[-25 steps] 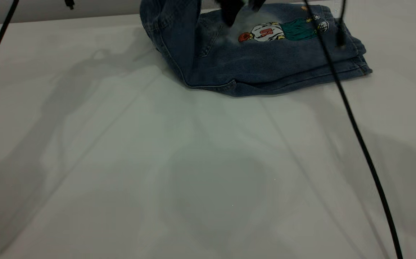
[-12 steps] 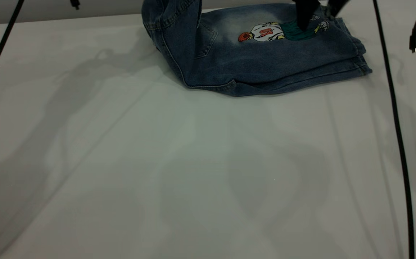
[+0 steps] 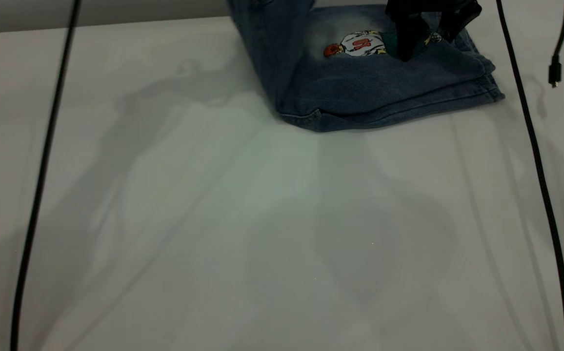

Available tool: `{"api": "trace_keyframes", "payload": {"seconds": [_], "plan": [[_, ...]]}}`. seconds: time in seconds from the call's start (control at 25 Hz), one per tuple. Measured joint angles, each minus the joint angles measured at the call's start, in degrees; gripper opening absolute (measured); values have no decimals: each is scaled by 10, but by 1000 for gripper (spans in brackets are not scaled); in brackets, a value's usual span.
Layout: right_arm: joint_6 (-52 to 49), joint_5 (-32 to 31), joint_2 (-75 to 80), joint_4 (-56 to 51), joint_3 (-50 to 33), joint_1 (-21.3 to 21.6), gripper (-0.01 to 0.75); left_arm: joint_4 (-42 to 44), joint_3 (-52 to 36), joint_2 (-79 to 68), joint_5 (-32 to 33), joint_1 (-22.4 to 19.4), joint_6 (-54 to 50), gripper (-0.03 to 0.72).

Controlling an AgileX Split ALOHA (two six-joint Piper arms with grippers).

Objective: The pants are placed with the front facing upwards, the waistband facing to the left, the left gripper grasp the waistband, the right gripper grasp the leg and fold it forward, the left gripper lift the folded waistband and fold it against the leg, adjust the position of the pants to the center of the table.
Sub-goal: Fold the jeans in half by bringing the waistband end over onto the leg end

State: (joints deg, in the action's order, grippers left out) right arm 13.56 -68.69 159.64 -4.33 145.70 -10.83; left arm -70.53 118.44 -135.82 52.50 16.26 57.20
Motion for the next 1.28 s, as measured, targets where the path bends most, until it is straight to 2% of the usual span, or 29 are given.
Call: {"api": "trace_keyframes", "payload": {"seconds": [0.32, 0.64, 0.92, 1.16, 1.28], "plan": [[0, -14, -5, 7, 8, 0, 483, 14, 29, 0, -3, 52, -15, 46], [5, -14, -29, 16, 22, 9, 483, 17, 29, 0, -4, 63, -26, 47], [5, -14, -75, 17, 22, 65, 483, 17, 29, 0, -6, 63, -36, 51], [1, -14, -107, -13, 22, 136, 483, 25, 29, -2, -58, 87, -29, 57], [0, -14, -112, -35, 22, 162, 483, 25, 29, -11, -109, 109, -17, 57]]}}
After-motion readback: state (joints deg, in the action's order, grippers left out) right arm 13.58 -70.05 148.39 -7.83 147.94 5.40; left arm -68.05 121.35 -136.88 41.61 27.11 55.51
